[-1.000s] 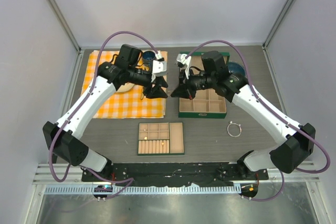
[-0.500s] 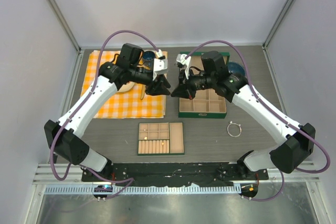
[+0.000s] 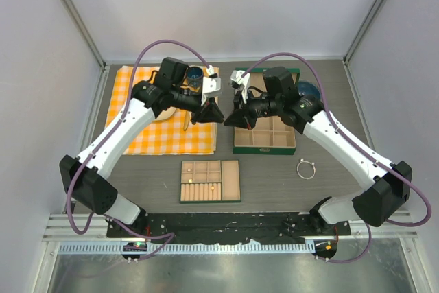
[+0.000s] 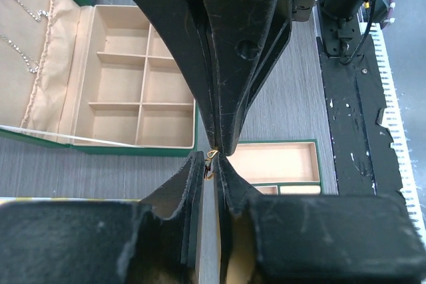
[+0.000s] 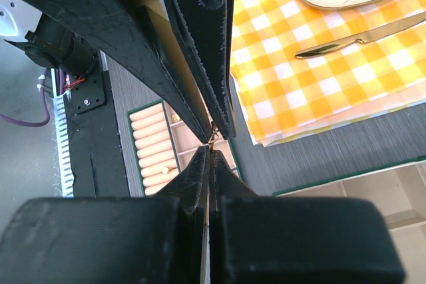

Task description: Organize the mixed jewelry

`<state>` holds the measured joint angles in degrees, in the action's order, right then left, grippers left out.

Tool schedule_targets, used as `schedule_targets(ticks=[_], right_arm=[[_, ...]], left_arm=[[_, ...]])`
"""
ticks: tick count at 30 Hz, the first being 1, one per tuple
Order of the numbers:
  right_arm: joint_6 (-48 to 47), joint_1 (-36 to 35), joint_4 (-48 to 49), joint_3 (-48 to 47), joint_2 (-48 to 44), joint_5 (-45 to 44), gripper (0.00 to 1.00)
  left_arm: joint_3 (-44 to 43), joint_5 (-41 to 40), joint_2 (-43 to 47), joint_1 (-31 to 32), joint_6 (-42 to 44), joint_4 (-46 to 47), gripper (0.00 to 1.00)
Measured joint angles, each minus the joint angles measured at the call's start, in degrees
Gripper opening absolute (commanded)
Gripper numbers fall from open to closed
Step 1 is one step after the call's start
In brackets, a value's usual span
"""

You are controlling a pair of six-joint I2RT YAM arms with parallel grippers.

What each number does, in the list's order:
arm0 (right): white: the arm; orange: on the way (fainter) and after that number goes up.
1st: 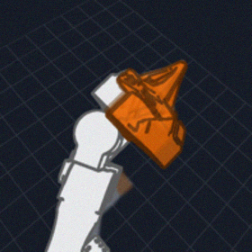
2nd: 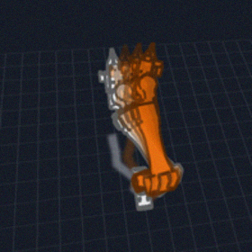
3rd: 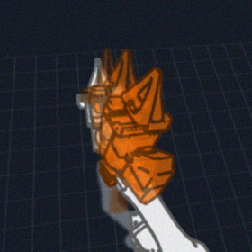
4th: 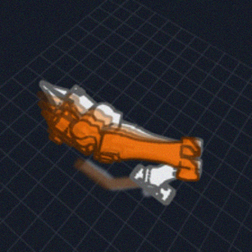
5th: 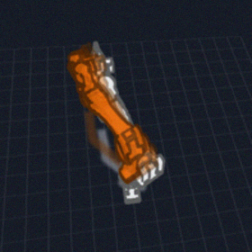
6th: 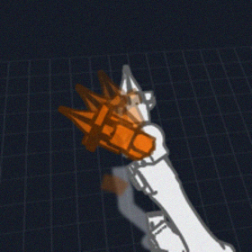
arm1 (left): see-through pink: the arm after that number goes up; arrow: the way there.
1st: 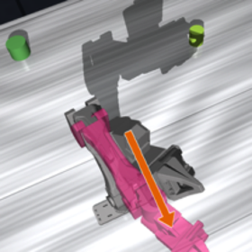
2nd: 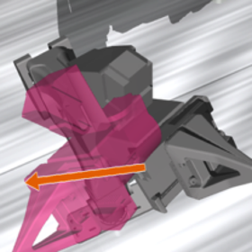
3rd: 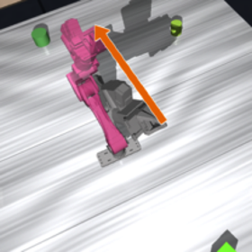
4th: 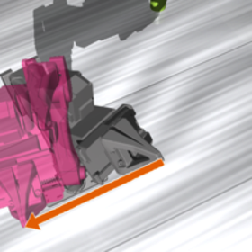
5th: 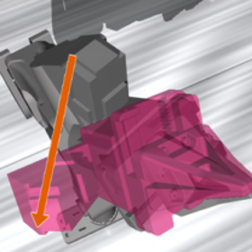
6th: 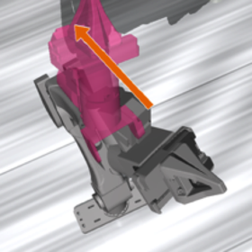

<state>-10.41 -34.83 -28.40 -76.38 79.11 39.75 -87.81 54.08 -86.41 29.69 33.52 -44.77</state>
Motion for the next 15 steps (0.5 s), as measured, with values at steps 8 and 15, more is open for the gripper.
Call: schedule_targets(ticks=[8, 15], right_arm=[[-0.02, 0.02, -0.68, 0.09, 0.02, -0.9, 0.11], [-0.24, 0.0, -0.46, 0.15, 0.0, -0.96, 0.42]], left_arm=[[0.0, 0.02, -0.46, 0.24, -0.07, -0.39, 0.0], [0.0, -0.17, -0.48, 0.48, -1.27, -0.37, 0.0]])
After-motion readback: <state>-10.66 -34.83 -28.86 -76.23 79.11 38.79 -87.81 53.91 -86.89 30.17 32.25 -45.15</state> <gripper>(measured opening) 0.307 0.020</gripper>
